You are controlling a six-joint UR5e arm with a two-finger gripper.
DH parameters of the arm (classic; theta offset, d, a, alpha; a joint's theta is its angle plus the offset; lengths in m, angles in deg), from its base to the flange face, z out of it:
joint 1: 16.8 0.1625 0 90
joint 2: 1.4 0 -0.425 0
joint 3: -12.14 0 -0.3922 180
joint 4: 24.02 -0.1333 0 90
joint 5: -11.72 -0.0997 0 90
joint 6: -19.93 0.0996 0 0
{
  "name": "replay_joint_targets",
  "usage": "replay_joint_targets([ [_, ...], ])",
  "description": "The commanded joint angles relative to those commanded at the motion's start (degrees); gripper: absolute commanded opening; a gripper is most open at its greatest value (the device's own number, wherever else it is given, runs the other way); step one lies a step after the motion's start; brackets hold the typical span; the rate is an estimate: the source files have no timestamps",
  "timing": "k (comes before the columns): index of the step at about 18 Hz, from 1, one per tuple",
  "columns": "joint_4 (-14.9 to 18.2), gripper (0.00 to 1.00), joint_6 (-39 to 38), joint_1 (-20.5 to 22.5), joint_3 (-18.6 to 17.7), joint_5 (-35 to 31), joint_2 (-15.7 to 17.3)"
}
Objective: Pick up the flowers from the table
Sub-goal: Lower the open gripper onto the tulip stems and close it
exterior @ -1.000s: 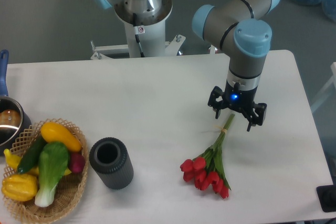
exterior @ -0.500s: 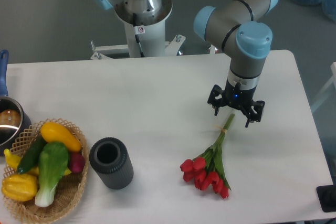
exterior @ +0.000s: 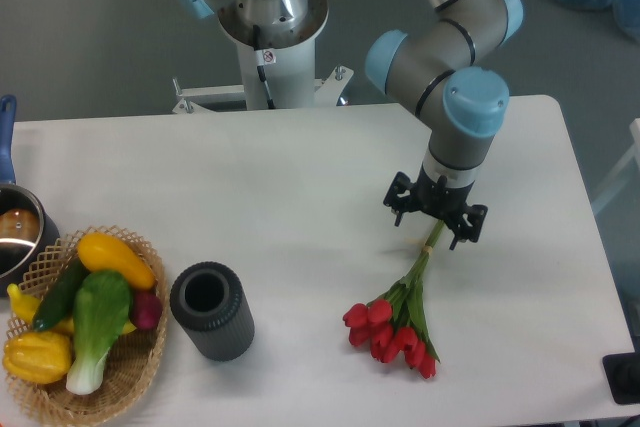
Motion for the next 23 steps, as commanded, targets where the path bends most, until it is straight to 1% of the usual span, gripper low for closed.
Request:
replay_joint_targets([
  [2, -0.1, 1.00, -0.5, 0.0, 1.4, 0.0, -1.1],
  [11, -1.1, 1.00, -0.7, -0.7, 2.8, 0.0, -3.5],
  [15, -1.1, 1.00, -0.8, -1.1, 2.9, -0.1, -4.4],
  [23, -1.1, 1.00, -0.9, -1.2, 2.6, -0.3, -5.1],
])
